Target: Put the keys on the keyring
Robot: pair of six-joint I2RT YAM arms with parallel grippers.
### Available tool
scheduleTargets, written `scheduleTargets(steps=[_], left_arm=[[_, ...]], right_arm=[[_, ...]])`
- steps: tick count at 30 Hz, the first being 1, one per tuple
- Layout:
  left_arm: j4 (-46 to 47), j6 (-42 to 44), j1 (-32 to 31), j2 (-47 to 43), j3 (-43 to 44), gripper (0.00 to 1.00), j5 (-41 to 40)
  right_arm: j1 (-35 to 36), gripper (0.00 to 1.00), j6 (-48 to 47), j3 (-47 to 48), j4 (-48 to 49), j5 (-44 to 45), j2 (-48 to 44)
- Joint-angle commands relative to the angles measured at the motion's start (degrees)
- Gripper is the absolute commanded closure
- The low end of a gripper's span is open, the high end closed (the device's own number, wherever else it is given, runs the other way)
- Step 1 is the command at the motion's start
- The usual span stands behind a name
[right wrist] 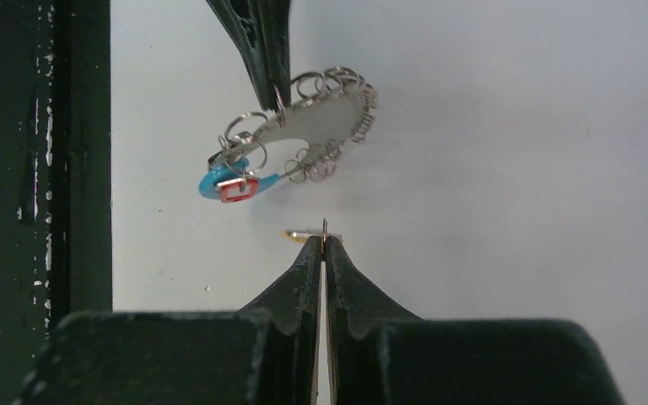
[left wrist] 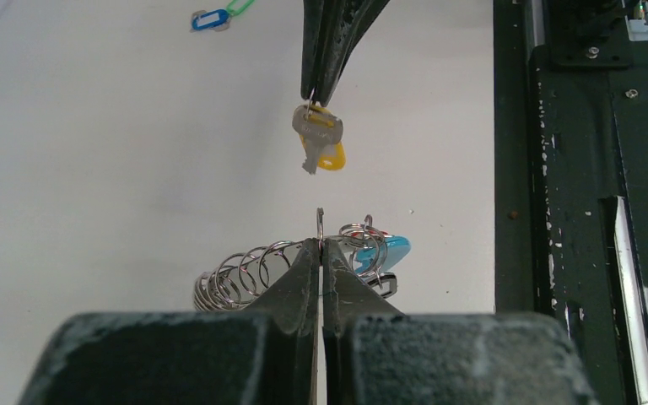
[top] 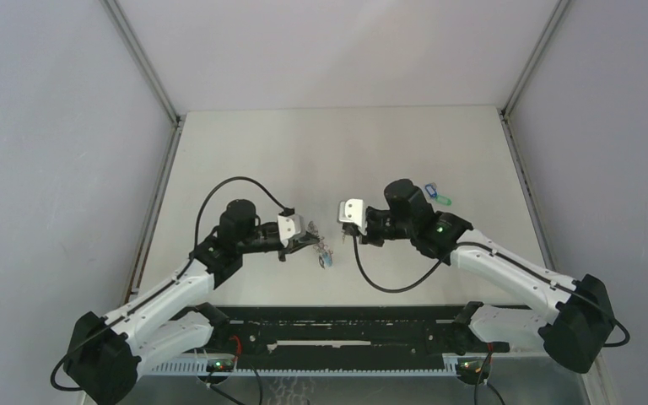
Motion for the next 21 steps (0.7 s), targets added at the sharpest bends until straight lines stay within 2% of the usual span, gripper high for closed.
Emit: scheduleTargets(steps=[1,6,21], left_arm=[[0.51,1.58,-0.29,0.63,2.89,1.00,2.75],[0.23,2.12,-0.35,1.25,3.15,1.00,3.75],[-0.38,2.13,-0.39,1.38,3.74,1.00,4.75]], right_arm=[[2.63,1.00,-7.65,4.23,-2.16,-1.36,2.54],[4.91,1.00,-9.81,7.52,-4.99,1.05,4.43],[10.23,1.00,-11.44,9.30,-6.32,5.50,5.54]])
